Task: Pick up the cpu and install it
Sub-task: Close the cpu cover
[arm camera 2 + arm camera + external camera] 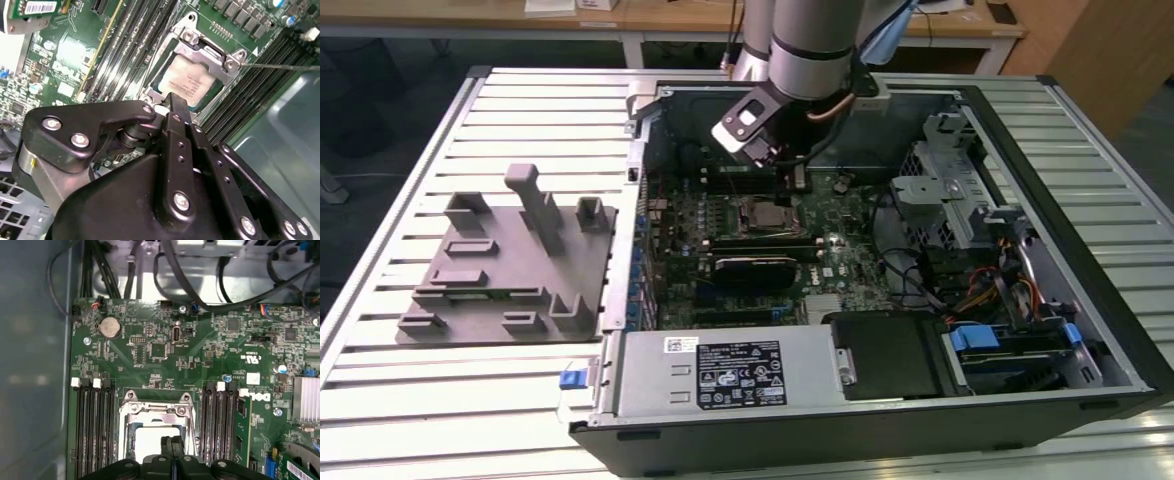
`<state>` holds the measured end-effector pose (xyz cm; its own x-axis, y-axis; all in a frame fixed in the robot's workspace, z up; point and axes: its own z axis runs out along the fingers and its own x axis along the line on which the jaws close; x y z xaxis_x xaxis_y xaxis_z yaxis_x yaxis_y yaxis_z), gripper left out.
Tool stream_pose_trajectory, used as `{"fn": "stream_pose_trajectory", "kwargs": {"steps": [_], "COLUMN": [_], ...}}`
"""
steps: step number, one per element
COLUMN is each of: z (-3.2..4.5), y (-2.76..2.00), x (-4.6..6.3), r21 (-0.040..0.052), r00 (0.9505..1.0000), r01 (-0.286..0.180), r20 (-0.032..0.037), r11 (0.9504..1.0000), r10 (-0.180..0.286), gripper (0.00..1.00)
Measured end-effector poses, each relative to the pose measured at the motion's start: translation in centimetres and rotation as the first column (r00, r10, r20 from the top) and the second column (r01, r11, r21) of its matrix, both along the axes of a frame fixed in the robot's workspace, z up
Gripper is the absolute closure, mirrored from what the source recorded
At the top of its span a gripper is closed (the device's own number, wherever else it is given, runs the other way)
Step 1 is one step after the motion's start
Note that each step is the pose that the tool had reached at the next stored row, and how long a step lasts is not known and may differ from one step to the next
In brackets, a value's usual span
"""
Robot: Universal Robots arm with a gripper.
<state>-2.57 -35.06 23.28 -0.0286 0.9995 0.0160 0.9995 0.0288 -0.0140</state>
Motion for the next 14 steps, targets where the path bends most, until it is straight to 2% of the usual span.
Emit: {"fn": "stream_pose_trajectory", "kwargs": {"steps": [4, 7, 11, 14], "z": [-0.24, -0.4, -0.59, -0.64], "y": [0.0, 0.0, 0.0, 0.0], "x": [-0.01, -0.01, -0.01, -0.01], "r21": [0.0016, 0.0022, 0.0027, 0.0026], "r00": [0.9983, 0.9937, 0.9829, 0.9715], "r01": [-0.059, -0.112, -0.184, -0.237], "r20": [0.0002, 0.0005, 0.0009, 0.0009], "r11": [0.9983, 0.9937, 0.9829, 0.9715], "r10": [0.059, 0.112, 0.184, 0.237], "gripper": [0.89, 0.89, 0.89, 0.89]}}
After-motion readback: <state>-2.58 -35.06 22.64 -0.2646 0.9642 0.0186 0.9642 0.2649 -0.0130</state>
